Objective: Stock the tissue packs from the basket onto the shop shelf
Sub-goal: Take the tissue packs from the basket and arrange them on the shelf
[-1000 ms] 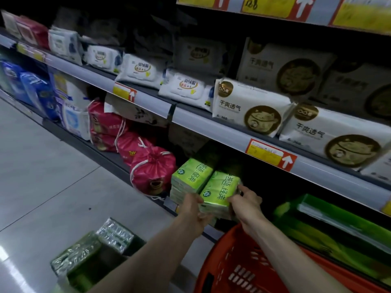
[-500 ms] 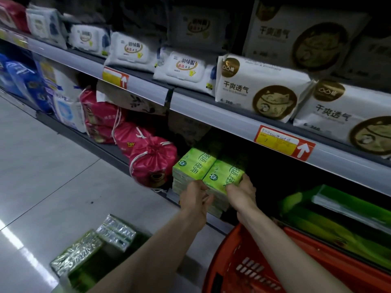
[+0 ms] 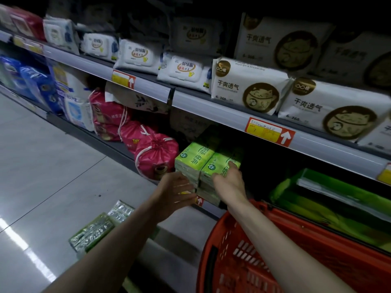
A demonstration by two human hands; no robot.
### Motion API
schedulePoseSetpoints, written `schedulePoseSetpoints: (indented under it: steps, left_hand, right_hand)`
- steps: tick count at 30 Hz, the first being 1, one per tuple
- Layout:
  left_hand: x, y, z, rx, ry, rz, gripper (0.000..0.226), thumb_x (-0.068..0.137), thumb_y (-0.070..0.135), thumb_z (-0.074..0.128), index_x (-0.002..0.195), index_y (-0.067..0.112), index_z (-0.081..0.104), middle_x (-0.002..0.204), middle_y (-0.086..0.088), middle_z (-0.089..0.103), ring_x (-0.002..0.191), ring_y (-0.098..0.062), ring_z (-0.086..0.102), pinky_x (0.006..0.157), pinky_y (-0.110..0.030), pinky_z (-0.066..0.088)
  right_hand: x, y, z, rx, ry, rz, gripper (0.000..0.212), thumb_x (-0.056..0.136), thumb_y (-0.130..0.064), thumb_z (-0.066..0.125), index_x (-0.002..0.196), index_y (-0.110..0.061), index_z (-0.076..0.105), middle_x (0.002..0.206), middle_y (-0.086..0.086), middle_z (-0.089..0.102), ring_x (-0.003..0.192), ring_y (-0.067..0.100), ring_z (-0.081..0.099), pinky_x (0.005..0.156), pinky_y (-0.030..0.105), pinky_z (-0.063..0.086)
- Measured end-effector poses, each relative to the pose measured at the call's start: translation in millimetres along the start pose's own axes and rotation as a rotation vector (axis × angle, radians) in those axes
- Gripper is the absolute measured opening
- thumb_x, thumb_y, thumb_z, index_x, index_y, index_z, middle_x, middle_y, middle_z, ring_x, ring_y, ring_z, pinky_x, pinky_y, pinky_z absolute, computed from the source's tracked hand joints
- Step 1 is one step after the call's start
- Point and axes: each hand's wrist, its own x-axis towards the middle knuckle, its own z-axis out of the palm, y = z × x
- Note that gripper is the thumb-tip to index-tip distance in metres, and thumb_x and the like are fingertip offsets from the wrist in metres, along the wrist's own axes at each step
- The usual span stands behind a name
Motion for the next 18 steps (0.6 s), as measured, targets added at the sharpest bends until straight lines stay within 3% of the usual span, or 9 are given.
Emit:
schedulePoseSetpoints:
  steps: [4, 9, 12, 15, 18]
  left_hand:
    - [-20.5, 1.3, -14.0, -0.022, 0.006, 0.036, 0.034, 0.094, 0.022, 0.06, 0.122, 0.003, 0.064, 0.118, -0.019, 0.073, 0.098, -0.033, 0.074, 0.089, -0.043, 0.06]
    - [-46.0, -3.3, -19.7, 0.225, -0.027, 0.037, 0.026, 0.094, 0.025, 0.063, 0.111, 0.009, 0.073, 0.114, -0.018, 0.076, 0.097, -0.028, 0.071, 0.08, -0.037, 0.063]
    - [-57.9, -12.0, -16.2, 0.297, -0.103, -0.08, 0.031, 0.097, 0.03, 0.057, 0.114, 0.006, 0.069, 0.111, -0.015, 0.068, 0.101, -0.03, 0.064, 0.072, -0.038, 0.062]
    - [-61.4, -15.9, -15.6, 0.45, -0.181, -0.149, 0.035, 0.101, 0.028, 0.051, 0.126, 0.005, 0.062, 0.113, -0.018, 0.062, 0.1, -0.034, 0.063, 0.09, -0.05, 0.057]
    - [-70.9, -9.8, -22.8, 0.651, -0.177, -0.204, 0.045, 0.098, 0.027, 0.059, 0.137, 0.005, 0.057, 0.115, -0.023, 0.068, 0.1, -0.04, 0.066, 0.102, -0.053, 0.052]
  right_hand:
    - [-32.9, -5.8, 14.7, -0.066, -0.056, -0.133, 0.073, 0.099, -0.022, 0.064, 0.164, -0.021, 0.032, 0.164, 0.004, 0.04, 0.146, 0.029, 0.046, 0.119, 0.041, 0.041]
    - [-67.8, 1.6, 36.8, -0.219, -0.331, -0.209, 0.063, 0.098, -0.02, 0.062, 0.158, -0.024, 0.04, 0.139, -0.005, 0.058, 0.13, 0.018, 0.057, 0.103, 0.032, 0.048]
    - [-70.3, 16.2, 42.5, -0.38, -0.477, -0.177, 0.051, 0.083, -0.023, 0.06, 0.134, -0.024, 0.058, 0.12, -0.002, 0.071, 0.114, 0.021, 0.066, 0.091, 0.038, 0.057]
    - [-70.1, 27.5, 40.3, -0.486, -0.556, -0.134, 0.064, 0.074, -0.033, 0.057, 0.136, -0.02, 0.057, 0.117, 0.001, 0.07, 0.108, 0.022, 0.066, 0.076, 0.032, 0.052]
    - [-82.8, 34.4, 32.3, -0.577, -0.557, -0.127, 0.077, 0.08, -0.041, 0.061, 0.153, -0.021, 0.044, 0.137, 0.005, 0.062, 0.115, 0.025, 0.061, 0.085, 0.034, 0.052]
